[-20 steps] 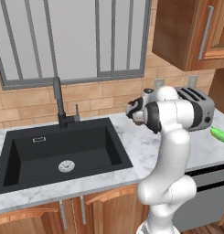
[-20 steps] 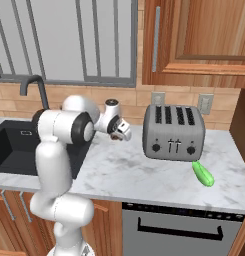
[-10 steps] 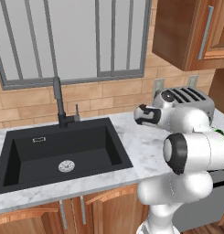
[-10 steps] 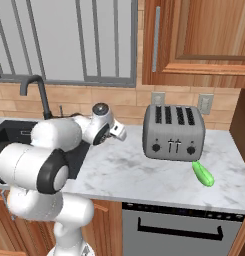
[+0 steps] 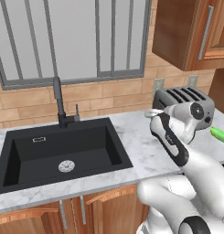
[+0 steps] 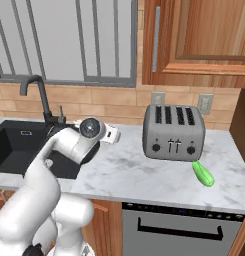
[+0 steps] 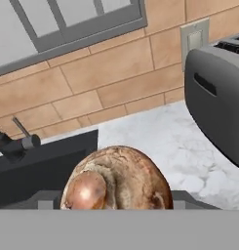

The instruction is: Place the beer on the top shelf of the fridge to keep it out of children's reach, and place the corn and mushroom on lower shelves for easy access.

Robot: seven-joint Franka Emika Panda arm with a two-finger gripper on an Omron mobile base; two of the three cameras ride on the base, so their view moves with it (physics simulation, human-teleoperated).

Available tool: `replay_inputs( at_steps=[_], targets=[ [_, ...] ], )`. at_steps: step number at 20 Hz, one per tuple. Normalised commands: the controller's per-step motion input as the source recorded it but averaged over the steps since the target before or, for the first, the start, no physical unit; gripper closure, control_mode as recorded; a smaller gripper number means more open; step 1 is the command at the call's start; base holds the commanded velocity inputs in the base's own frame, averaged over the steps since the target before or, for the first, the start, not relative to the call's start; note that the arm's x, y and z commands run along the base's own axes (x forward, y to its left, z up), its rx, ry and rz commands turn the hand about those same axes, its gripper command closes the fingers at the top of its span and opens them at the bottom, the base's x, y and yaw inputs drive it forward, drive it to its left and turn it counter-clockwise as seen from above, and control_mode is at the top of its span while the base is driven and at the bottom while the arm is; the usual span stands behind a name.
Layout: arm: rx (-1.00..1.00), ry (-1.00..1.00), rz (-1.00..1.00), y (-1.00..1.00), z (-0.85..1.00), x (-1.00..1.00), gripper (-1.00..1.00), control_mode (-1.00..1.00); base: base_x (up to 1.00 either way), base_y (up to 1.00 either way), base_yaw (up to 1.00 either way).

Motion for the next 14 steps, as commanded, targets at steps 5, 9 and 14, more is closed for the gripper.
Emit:
replay_inputs(
  at_steps=[5,9,14],
  targets=[
    [-0.01,-0.04,0.07,0.0,1.0,-0.96,1.0,-1.0,0.0,0.0,0.0],
    [-0.07,0.0,0.06,0.02,1.0,-0.99,1.0,-1.0,0.0,0.0,0.0],
    [-0.12,0.09,0.06,0.19,0.98,-0.81,1.0,-1.0,0.0,0.0,0.0]
  ],
)
